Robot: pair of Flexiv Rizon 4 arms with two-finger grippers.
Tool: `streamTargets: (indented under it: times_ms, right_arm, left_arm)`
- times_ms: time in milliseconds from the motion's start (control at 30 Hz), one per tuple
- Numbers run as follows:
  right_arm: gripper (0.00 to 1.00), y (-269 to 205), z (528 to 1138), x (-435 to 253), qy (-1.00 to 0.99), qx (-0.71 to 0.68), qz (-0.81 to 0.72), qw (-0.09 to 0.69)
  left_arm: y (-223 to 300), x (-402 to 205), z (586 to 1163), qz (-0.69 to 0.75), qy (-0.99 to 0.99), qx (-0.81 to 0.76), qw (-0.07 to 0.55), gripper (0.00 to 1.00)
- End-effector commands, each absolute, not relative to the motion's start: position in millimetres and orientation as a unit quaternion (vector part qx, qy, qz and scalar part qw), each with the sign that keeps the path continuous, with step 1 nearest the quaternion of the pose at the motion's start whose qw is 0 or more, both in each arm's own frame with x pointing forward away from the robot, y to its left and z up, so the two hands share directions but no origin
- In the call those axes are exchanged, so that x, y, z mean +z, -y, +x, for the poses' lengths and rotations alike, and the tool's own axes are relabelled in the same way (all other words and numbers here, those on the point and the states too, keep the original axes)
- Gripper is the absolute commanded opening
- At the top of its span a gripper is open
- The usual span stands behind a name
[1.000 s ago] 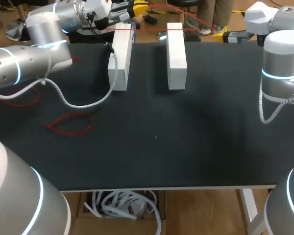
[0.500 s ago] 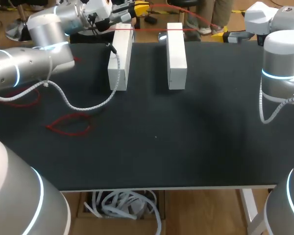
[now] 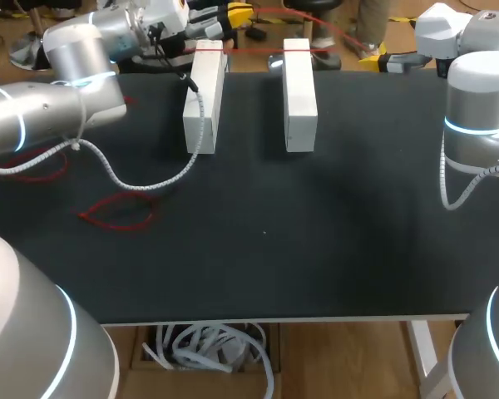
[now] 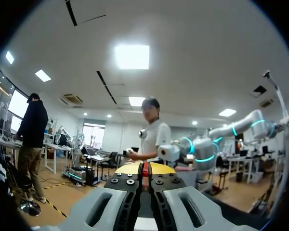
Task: Grab the tape and strap the tape.
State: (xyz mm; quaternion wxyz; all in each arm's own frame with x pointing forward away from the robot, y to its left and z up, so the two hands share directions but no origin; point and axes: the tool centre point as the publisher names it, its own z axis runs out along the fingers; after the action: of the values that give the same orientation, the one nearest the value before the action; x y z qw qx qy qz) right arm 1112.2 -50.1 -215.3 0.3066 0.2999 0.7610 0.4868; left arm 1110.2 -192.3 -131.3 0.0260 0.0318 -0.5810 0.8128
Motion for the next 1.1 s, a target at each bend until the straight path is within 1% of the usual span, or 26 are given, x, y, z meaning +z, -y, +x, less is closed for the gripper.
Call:
streamTargets:
  times_ms: [33, 1100]
  right_arm:
    - [1.00, 50.1, 1112.7, -215.7, -0.761, 0.487, 0.300, 0.306]
    - [1.00, 50.1, 1112.7, -215.7, -0.761, 0.487, 0.300, 0.306]
  left_arm:
    - [191.6, -131.5, 1109.1, 0.033, 0.578, 0.815, 0.025, 0.00]
    - [189.2, -131.2, 1114.9, 0.035, 0.525, 0.850, 0.035, 0.00]
